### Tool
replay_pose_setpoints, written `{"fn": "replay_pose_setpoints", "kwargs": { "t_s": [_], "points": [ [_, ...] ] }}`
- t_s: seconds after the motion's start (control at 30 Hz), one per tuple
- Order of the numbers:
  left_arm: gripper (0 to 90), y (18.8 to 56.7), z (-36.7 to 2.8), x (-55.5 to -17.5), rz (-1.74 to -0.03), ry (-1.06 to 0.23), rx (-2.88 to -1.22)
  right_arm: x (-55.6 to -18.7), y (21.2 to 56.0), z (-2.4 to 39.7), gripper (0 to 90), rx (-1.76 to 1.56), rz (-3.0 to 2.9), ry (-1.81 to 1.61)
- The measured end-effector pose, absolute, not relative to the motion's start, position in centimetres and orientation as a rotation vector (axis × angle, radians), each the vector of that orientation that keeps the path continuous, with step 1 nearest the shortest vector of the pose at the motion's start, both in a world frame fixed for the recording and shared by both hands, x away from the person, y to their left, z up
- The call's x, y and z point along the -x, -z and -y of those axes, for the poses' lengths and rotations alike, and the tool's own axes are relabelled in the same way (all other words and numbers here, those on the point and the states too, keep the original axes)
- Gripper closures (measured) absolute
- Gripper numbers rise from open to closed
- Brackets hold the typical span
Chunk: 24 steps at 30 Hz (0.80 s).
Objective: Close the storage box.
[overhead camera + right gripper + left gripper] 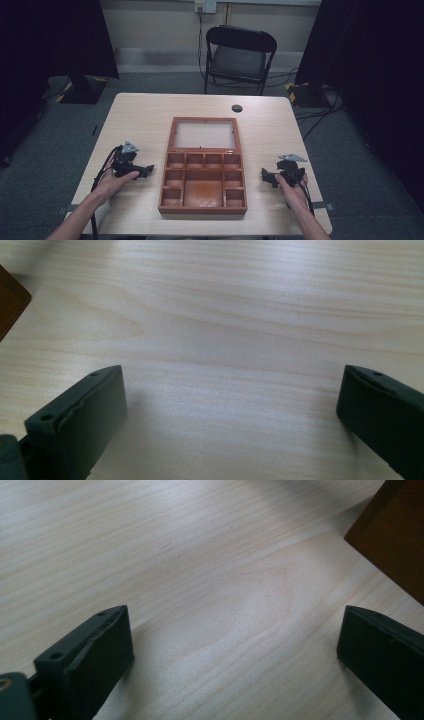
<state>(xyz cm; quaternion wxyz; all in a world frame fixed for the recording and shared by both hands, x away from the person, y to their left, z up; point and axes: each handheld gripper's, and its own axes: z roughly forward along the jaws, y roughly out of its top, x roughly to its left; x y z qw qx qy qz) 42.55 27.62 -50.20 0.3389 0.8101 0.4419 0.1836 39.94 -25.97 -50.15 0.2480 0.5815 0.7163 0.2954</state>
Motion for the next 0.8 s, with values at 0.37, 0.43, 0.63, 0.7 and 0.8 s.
{"fn": "replay_pose_setpoints", "kwargs": {
  "t_s": [0.37,0.43,0.63,0.7,0.8],
  "points": [
    [16.6,49.3,-27.8,-42.6,-1.215,-0.414,-2.093,-39.9,49.3,26.5,13.8,-1.595,-1.977,-0.801],
    [17.3,49.1,-27.7,-42.6,-1.205,-0.42,-2.098,-39.9,49.1,26.6,14.6,-1.605,-1.97,-0.812],
    [19.0,48.2,-27.4,-42.4,-1.203,-0.415,-2.053,-39.9,48.4,26.5,14.7,-1.559,-2.007,-0.859],
    [19.2,47.4,-27.2,-42.7,-1.199,-0.372,-2.072,-39.9,47.9,26.5,14.5,-1.551,-2.014,-0.888],
    [19.6,46.7,-27.0,-42.9,-1.194,-0.4,-2.033,-40.2,47.1,26.3,15.0,-1.53,-2.019,-0.927]
  ]
}}
